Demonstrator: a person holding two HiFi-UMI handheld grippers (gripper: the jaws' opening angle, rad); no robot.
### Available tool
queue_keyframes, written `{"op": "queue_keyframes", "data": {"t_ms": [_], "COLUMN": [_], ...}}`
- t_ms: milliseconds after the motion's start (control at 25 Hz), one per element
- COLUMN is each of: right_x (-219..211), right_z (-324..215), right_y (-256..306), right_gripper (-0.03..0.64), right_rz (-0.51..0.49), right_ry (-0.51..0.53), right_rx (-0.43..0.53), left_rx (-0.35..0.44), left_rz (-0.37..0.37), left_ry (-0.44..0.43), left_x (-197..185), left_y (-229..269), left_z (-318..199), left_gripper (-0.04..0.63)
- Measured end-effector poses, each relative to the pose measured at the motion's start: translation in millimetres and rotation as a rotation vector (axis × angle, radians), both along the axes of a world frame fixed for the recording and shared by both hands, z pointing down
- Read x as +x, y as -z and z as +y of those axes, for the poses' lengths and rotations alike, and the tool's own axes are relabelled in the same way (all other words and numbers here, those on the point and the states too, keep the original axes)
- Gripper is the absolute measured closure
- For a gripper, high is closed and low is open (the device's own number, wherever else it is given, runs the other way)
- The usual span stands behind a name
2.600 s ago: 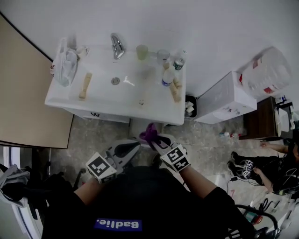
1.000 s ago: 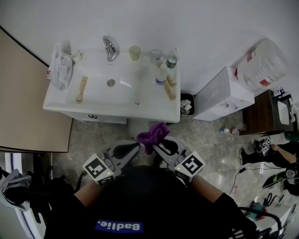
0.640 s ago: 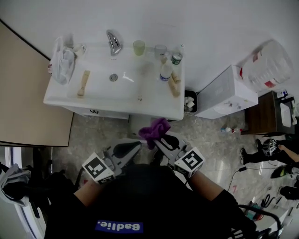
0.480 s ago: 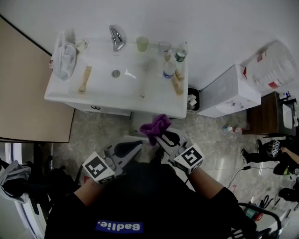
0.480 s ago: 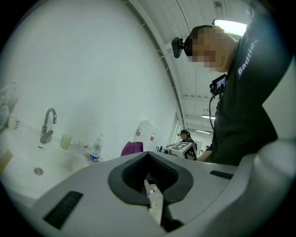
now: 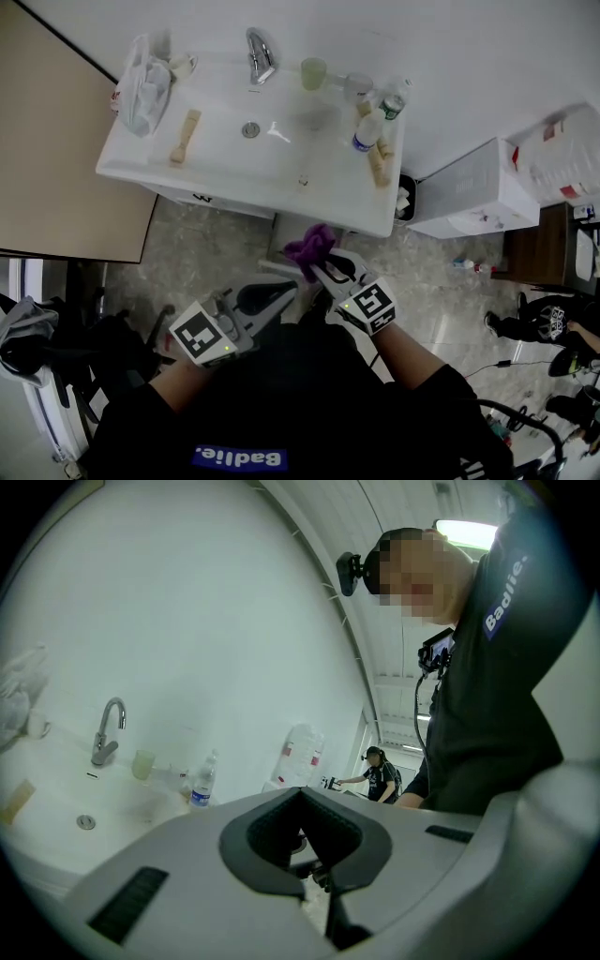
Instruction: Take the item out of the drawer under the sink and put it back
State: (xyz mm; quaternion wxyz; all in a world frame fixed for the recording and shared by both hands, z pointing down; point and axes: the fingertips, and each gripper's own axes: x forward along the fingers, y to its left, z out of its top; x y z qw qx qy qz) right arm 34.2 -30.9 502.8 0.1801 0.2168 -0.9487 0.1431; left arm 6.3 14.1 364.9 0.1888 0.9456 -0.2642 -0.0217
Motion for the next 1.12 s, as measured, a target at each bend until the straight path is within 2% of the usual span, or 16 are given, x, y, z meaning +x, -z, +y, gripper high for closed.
{"op": "queue_keyframes", "data": {"t_ms": [320, 680, 880, 1120], "right_x": [-19.6, -26.0, -31.1, -25.0], "right_z": [-9.6, -13.3, -23.2, -30.4], "right_y": [-58.1, -162.2, -204.2, -259.0], "right_gripper": [0.541, 0.541, 0.541, 0.541], "right_rz": [0.115, 0.315, 0.386, 0.535], "right_ry": [0.066, 0.149, 0.161, 0.216], "right_rx": [-0.027, -0.062, -0.074, -0.1], "left_rx": [-0.014, 0.006, -0.018, -0.037], "left_rz": [0.0, -0.033, -0.042, -0.07], "left_ry": [0.025, 0.057, 0.086, 0.098], "left_x": [-9.3, -19.8, -30.0, -35.6], "left_y": [-10.1, -11.5, -18.9, -27.4], "left_z": [-4.1, -10.7, -8.1, -4.9], "left_gripper": [0.607, 0.606, 0.606, 0.606]}}
